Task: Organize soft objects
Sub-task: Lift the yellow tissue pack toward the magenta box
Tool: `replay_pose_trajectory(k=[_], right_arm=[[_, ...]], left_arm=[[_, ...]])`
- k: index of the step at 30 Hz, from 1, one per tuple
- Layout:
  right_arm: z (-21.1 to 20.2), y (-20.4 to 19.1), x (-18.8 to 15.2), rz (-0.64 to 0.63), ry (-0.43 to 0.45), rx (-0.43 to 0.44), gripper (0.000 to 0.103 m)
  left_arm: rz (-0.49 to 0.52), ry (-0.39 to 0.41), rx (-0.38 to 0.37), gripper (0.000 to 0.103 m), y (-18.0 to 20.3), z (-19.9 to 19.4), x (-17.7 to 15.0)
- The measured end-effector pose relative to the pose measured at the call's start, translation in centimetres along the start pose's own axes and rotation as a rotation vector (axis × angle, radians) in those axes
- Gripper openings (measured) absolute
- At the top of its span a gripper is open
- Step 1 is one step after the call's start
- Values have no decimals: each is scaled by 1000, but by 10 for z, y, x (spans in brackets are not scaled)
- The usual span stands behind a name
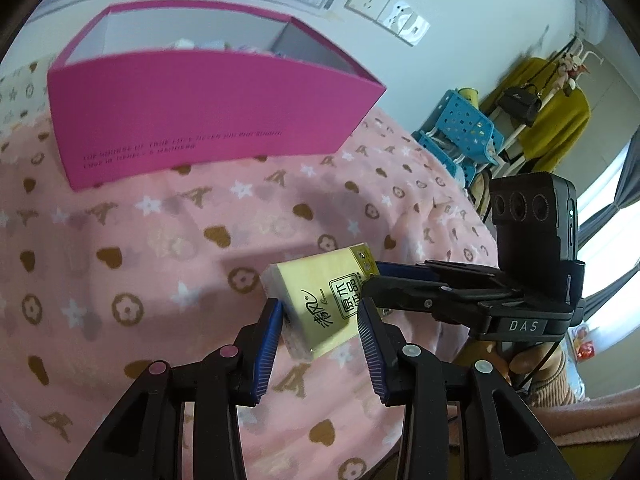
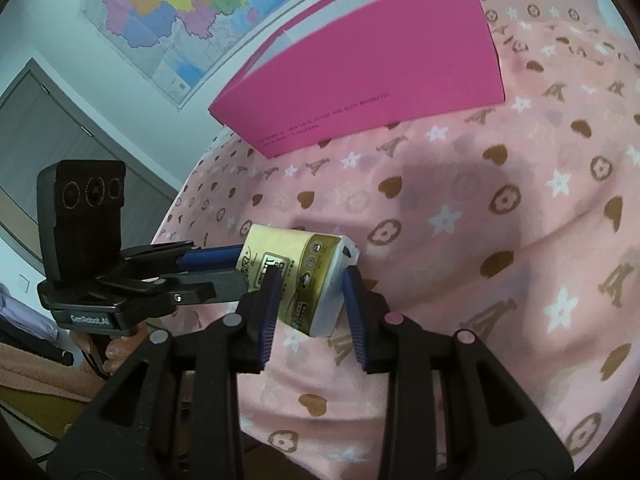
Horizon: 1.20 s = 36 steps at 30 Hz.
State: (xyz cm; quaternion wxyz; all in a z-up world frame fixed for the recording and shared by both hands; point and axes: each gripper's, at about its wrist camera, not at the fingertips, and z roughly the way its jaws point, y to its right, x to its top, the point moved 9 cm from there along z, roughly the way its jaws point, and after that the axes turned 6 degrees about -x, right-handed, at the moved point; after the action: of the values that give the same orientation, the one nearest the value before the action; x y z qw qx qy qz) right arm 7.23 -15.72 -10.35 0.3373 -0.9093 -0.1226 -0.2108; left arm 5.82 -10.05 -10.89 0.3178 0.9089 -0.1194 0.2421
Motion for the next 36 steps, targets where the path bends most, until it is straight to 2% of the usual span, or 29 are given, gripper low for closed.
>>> replay_pose_trajectory(k=[14, 36], right_arm=[[-20, -5, 14, -34, 60, -23, 35], [-31, -18, 29, -76, 111, -35, 35]], left_arm=[[71, 45, 13, 38, 20, -14, 21], [87, 87, 14, 38, 25, -24, 31]])
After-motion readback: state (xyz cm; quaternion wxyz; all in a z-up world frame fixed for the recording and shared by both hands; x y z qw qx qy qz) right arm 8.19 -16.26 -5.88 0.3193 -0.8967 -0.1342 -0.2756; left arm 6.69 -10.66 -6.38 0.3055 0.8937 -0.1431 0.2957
